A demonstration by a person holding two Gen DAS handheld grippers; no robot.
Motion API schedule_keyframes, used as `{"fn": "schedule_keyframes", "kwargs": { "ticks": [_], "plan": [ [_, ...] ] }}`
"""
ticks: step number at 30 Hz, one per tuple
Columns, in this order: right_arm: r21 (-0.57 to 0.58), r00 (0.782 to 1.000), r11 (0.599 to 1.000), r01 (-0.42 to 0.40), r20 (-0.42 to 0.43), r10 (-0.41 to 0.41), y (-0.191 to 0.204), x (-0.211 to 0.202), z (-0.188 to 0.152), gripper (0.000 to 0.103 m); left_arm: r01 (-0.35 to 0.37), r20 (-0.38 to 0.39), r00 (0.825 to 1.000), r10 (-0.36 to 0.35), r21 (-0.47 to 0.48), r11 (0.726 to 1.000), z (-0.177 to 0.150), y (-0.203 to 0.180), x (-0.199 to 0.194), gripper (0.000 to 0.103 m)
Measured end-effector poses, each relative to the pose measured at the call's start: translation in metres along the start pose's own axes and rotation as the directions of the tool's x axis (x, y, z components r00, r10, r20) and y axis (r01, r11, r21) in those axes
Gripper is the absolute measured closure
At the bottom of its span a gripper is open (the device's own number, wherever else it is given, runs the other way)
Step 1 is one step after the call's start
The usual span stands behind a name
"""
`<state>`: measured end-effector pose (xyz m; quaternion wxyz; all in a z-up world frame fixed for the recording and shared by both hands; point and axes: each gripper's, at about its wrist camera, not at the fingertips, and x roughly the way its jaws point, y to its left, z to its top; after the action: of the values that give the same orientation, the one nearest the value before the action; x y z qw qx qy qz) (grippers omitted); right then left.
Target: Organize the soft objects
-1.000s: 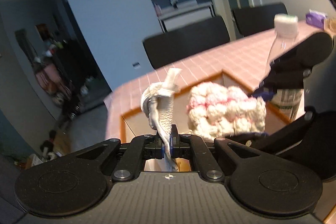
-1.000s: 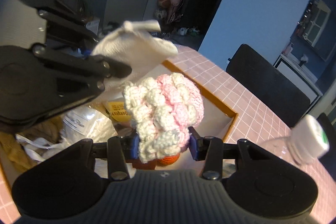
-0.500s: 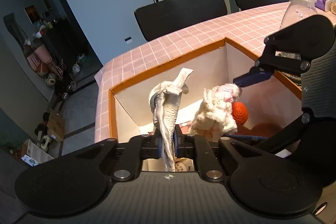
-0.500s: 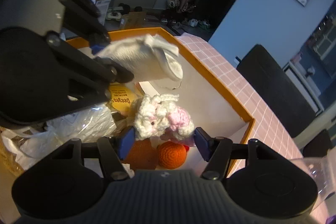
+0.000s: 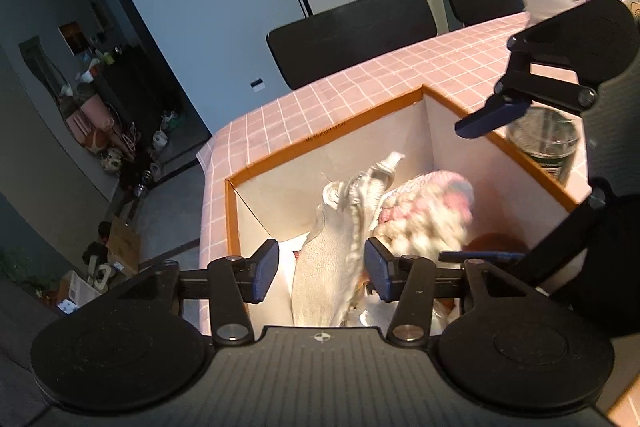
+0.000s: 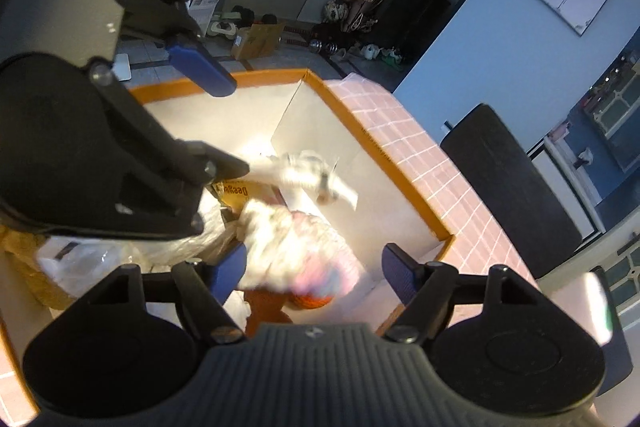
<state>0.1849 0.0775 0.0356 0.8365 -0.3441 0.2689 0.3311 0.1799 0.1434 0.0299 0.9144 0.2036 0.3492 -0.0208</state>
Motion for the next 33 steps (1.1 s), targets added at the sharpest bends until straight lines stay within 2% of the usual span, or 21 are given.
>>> {"fn": "schedule_keyframes", "kwargs": {
  "ticks": [5,8,9,14,18,22,28,30,33],
  "plan": [
    [-0.030,1.000,0.999,0.018,0.025,-0.017,0.006,-0.018,-0.001,0.029,-0.023,0.031,0.999,0.023,0.004,1.000,0.002,-0.002,-0.020,0.040],
    [-0.037,0.998,0.999,0.032,0.058,-0.030,0.007,-0.034,-0.005,0.017,-0.037,0.061,0.997,0.037,-0.003,0.999,0.002,-0.003,-0.033,0.038],
    [-0.038,0.997,0.999,0.036,0.071,-0.034,0.008,-0.039,-0.007,0.016,-0.039,0.070,0.997,0.039,-0.008,0.999,0.002,-0.003,-0.037,0.037],
    [-0.036,0.992,0.998,0.060,0.116,-0.056,0.010,-0.066,-0.013,0.015,-0.057,0.125,0.990,0.060,-0.022,0.998,0.002,-0.008,-0.061,0.036],
    [-0.006,0.980,0.996,0.084,0.179,-0.082,0.011,-0.092,-0.024,0.015,-0.064,0.200,0.977,0.073,-0.047,0.997,-0.003,-0.015,-0.085,0.035],
    [0.074,0.959,0.993,0.097,0.259,-0.113,0.010,-0.125,-0.044,0.013,-0.087,0.315,0.943,0.108,-0.080,0.993,-0.012,-0.029,-0.110,0.033],
    [0.233,0.916,0.967,0.103,0.356,-0.183,0.005,-0.171,-0.084,0.012,-0.090,0.481,0.864,0.153,-0.152,0.984,-0.026,-0.053,-0.145,0.033],
    [0.285,0.900,0.953,0.106,0.380,-0.214,0.004,-0.186,-0.098,0.009,-0.078,0.519,0.840,0.157,-0.171,0.982,-0.031,-0.063,-0.155,0.033],
    [0.348,0.872,0.930,0.114,0.414,-0.262,0.006,-0.205,-0.123,0.007,-0.076,0.550,0.816,0.176,-0.200,0.977,-0.037,-0.079,-0.165,0.033]
  ]
}}
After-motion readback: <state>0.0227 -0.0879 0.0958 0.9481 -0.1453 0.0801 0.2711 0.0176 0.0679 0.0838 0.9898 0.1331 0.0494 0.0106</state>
